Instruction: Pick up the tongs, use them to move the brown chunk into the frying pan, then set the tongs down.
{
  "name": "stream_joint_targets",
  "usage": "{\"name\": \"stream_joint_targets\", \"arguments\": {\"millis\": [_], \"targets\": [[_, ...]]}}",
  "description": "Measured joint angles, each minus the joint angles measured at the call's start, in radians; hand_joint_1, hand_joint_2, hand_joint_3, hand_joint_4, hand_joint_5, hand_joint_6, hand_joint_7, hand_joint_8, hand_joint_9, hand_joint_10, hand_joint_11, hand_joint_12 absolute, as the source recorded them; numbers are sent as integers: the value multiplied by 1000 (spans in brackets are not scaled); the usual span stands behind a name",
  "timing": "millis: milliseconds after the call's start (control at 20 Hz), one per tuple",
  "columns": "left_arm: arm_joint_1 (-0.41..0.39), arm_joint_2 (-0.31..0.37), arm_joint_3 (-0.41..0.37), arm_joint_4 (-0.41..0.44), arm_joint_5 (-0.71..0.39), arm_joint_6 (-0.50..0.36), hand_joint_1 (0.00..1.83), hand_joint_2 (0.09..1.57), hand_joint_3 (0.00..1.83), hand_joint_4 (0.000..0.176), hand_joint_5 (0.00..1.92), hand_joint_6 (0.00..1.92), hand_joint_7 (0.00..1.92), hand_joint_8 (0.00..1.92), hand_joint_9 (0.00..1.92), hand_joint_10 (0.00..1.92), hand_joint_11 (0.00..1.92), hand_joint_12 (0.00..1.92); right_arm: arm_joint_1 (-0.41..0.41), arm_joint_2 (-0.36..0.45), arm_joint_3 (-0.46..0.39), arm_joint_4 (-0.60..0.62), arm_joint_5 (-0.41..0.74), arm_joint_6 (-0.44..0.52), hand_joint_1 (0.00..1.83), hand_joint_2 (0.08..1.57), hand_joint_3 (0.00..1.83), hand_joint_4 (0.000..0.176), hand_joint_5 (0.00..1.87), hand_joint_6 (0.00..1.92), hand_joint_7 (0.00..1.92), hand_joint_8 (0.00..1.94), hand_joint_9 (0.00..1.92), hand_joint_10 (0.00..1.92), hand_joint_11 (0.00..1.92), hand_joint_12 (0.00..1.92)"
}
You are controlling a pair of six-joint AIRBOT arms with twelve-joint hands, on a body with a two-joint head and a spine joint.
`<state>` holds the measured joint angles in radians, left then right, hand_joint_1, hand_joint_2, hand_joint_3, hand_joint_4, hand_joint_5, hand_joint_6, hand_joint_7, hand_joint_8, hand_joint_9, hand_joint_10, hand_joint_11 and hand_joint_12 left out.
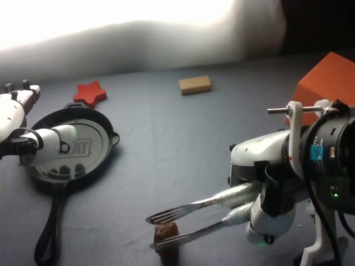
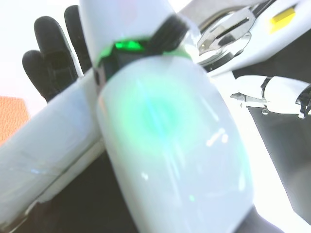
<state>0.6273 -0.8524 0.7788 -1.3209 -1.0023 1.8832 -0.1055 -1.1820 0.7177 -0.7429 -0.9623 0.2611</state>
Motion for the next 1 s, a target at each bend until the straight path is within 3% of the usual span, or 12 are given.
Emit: {"name": "stream_joint_targets", "arguments": {"millis": [200, 300, 550, 700, 1000], "targets": [[0, 0, 0, 0, 0, 0, 29, 1271, 0, 48, 19, 3, 127, 1, 140, 4, 0, 561, 0, -5, 29, -13, 0, 11, 1150, 1095, 0, 0, 807, 0, 891, 0, 867, 0, 316, 1226], [0, 0, 0, 1, 0, 0, 1, 1278, 1, 42, 15, 1, 119, 0, 131, 0, 0, 555, 0, -5, 29, -8, 1, 12, 1126, 1098, 0, 0, 789, 0, 873, 0, 843, 0, 302, 1220], [0, 0, 0, 1, 0, 0, 9, 1277, 1, 53, 14, 0, 95, 1, 103, 1, 0, 476, 0, -5, 29, -6, 0, 12, 1100, 1111, 4, 0, 752, 0, 822, 0, 792, 0, 236, 1227], [0, 0, 0, 0, 0, 0, 18, 1278, 0, 42, 17, 3, 106, 2, 111, 3, 0, 540, 0, -5, 29, -6, 0, 12, 1122, 1097, 0, 0, 749, 3, 807, 1, 790, 0, 238, 1233], [0, 0, 0, 1, 0, 0, 6, 1276, 0, 45, 23, 1, 111, 1, 116, 2, 0, 519, -19, -10, 18, 1, 3, 11, 1093, 1109, 1, 0, 731, 4, 799, 7, 776, 6, 211, 1259]]}}
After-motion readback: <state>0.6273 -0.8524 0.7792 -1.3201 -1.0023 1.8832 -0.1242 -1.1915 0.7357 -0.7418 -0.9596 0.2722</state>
